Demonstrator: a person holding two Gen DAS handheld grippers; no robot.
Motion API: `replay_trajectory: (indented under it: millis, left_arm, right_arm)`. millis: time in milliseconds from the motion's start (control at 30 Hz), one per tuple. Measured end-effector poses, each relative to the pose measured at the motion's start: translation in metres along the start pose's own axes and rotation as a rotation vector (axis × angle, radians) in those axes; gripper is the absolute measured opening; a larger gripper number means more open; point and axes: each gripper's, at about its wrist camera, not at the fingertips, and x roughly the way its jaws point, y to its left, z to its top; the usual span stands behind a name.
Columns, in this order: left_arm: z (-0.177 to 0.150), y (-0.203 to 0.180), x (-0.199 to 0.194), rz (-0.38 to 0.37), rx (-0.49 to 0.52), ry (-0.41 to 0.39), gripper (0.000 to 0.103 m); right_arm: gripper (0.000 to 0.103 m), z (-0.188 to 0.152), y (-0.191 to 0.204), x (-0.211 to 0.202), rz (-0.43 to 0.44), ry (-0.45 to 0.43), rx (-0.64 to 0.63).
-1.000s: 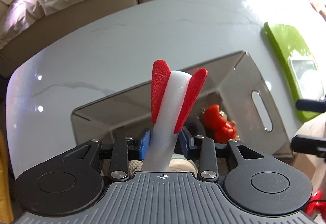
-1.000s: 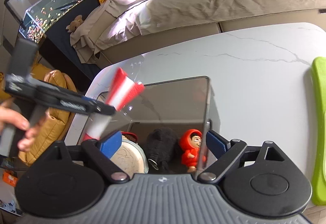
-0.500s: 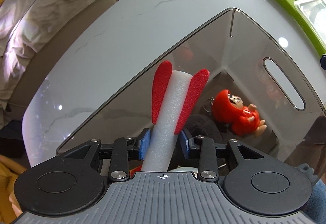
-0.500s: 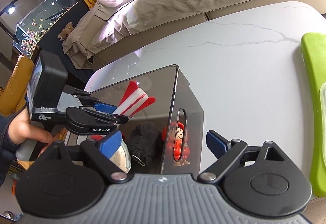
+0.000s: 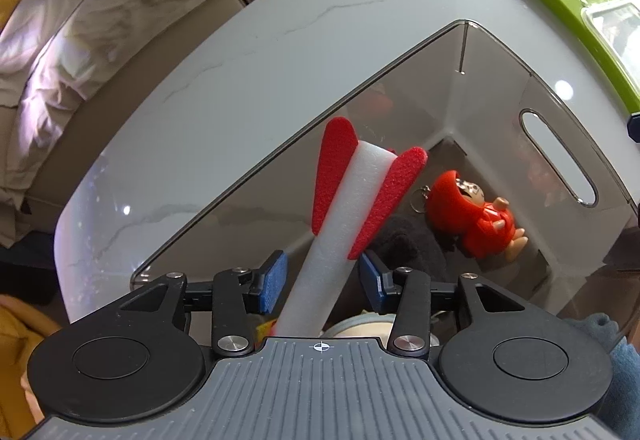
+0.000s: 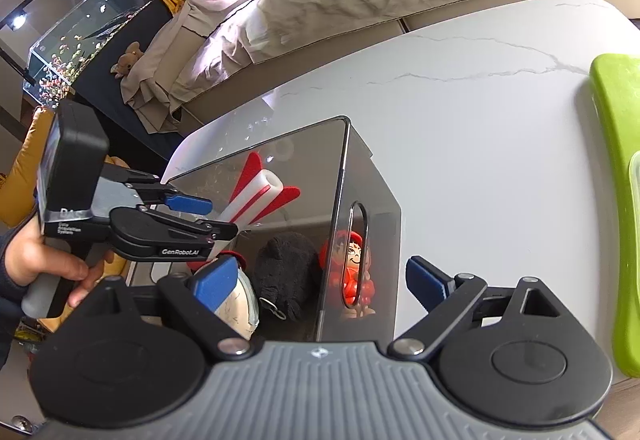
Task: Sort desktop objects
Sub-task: 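Lower the rocket into the box and open the left tool, then move both tools toward the green cutting board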
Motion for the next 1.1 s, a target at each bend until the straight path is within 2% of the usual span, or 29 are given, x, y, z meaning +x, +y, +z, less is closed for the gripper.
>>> replay_trajectory:
  millis: [133, 300, 433, 600, 767, 967, 1100]
  left_arm:
    - [-0.003, 0.000, -0.008, 0.011, 0.001, -0.017, 0.056]
    - [-0.008, 0.000, -0.021, 0.027, -0.008, -0.037, 0.057]
    - [-0.016, 0.001, -0.037, 0.044, -0.023, -0.065, 0.065]
    - [-0.027, 0.000, -0.063, 0.009, -0.083, -0.124, 0.066]
    - [-0.030, -0.020, -0.090, -0.153, -0.178, -0.200, 0.072]
    - [-0.019, -0.086, -0.114, -0.349, -0.190, -0.306, 0.080]
    - [-0.011, -0.137, -0.103, -0.462, -0.207, -0.310, 0.083]
  right_arm:
    - [0.092, -0.002, 0.001, -0.005, -0.005, -0.013, 0.002]
    - [0.092, -0.008, -0.002, -0.015, -0.013, -0.038, 0.019]
    - [0.092, -0.016, -0.010, -0.026, -0.023, -0.072, 0.046]
    - [0.093, -0.031, -0.018, -0.042, -0.050, -0.122, 0.057]
    - [0.097, -0.051, -0.036, -0.058, -0.055, -0.182, 0.109]
    - [0.099, -0.089, -0.079, -0.081, -0.089, -0.279, 0.236]
    - [0.099, -0.120, -0.116, -0.096, -0.111, -0.341, 0.335]
